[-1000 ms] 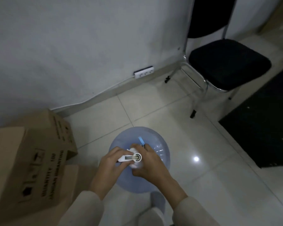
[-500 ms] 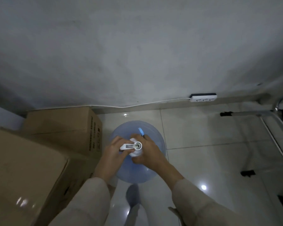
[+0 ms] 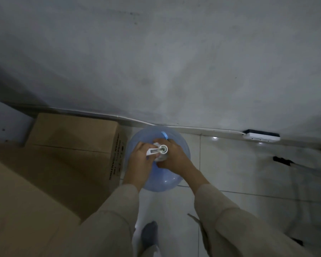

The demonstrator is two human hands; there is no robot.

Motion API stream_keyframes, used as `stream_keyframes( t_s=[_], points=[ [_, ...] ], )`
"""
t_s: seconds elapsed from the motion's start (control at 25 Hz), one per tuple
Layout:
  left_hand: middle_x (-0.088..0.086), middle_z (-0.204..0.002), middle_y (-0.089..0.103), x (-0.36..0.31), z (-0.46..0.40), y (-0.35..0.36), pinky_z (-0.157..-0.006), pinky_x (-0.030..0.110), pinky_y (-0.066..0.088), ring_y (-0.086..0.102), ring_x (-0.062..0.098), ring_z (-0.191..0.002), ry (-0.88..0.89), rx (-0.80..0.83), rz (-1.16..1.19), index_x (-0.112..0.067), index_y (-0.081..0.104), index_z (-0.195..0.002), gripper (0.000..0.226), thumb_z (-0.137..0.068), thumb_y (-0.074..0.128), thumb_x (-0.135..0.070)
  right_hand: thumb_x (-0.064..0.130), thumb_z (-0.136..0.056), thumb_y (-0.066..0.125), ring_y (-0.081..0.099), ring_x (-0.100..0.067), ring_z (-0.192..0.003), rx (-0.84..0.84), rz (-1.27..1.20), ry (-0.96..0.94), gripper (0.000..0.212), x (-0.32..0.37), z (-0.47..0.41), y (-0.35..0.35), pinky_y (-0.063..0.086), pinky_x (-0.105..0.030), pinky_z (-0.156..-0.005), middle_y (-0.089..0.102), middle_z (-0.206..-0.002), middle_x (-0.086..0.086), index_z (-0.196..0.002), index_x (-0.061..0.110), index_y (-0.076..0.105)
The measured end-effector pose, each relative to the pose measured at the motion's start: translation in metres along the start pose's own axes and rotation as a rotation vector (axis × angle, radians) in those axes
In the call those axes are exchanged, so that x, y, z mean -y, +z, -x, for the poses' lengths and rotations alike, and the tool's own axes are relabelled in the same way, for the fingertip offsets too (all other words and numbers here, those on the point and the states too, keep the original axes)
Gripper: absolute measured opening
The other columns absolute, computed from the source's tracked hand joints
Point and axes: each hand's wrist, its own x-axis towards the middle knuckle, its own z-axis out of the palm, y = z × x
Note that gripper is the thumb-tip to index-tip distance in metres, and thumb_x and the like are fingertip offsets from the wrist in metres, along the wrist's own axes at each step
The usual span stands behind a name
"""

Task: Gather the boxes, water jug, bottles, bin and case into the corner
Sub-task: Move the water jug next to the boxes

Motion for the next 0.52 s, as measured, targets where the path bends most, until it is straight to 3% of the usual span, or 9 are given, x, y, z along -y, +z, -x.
stream_keyframes(
  t_s=[0.08,0.2,0.32,0.4,0.52],
  points=[
    [0.018,-0.100,0.061,0.003,-0.016,-0.003,-0.076,0.017,0.035,0.055,0.022,-0.092,0.017,0.025,-0.035,0.000,0.066,-0.099,0.018,-0.083,0.058,0.000,0.002,-0.069,0.072,0.051,-0.028,-0.120,0.008,-0.070,0.046,0.061,0.006,-0.013,-0.005,0.036,-0.024,-0.101,0.056,-0.128,-0.016,-0.127,0.007,0.051],
    [0.020,-0.110,0.060,0.007,-0.024,-0.004,-0.091,0.026,0.037,0.056,0.031,-0.105,0.033,0.073,-0.104,-0.004,0.062,-0.109,0.029,-0.083,0.051,-0.008,-0.002,-0.071,0.071,0.056,-0.030,-0.116,-0.039,-0.164,0.085,0.053,0.011,-0.016,-0.015,0.033,-0.010,-0.090,0.060,-0.122,-0.020,-0.121,-0.001,0.054],
    [0.016,-0.127,0.053,0.000,-0.010,-0.004,-0.103,0.031,0.034,0.049,0.030,-0.120,-0.019,0.068,-0.132,-0.007,0.053,-0.123,0.035,-0.088,0.050,-0.006,-0.003,-0.078,0.064,0.054,-0.026,-0.115,-0.055,-0.201,0.084,0.043,0.016,0.005,-0.034,0.029,0.000,-0.081,0.060,-0.124,-0.018,-0.120,-0.001,0.055],
    [0.014,-0.134,0.049,-0.010,0.010,-0.006,-0.106,0.028,0.030,0.044,0.028,-0.126,-0.028,0.055,-0.177,-0.008,0.049,-0.128,0.039,-0.089,0.051,-0.006,-0.005,-0.079,0.062,0.053,-0.024,-0.112,-0.063,-0.242,0.061,0.043,0.016,0.028,-0.048,0.026,0.010,-0.074,0.058,-0.126,-0.017,-0.122,0.001,0.054],
    [0.014,-0.131,0.050,-0.038,0.058,-0.014,-0.104,0.030,0.033,0.048,0.031,-0.121,-0.057,0.003,-0.235,-0.009,0.055,-0.123,0.035,-0.088,0.051,-0.011,-0.009,-0.078,0.058,0.055,-0.024,-0.110,-0.026,-0.224,-0.040,0.037,0.024,0.076,-0.074,0.026,0.010,-0.075,0.060,-0.121,-0.016,-0.113,0.001,0.060]
  ],
)
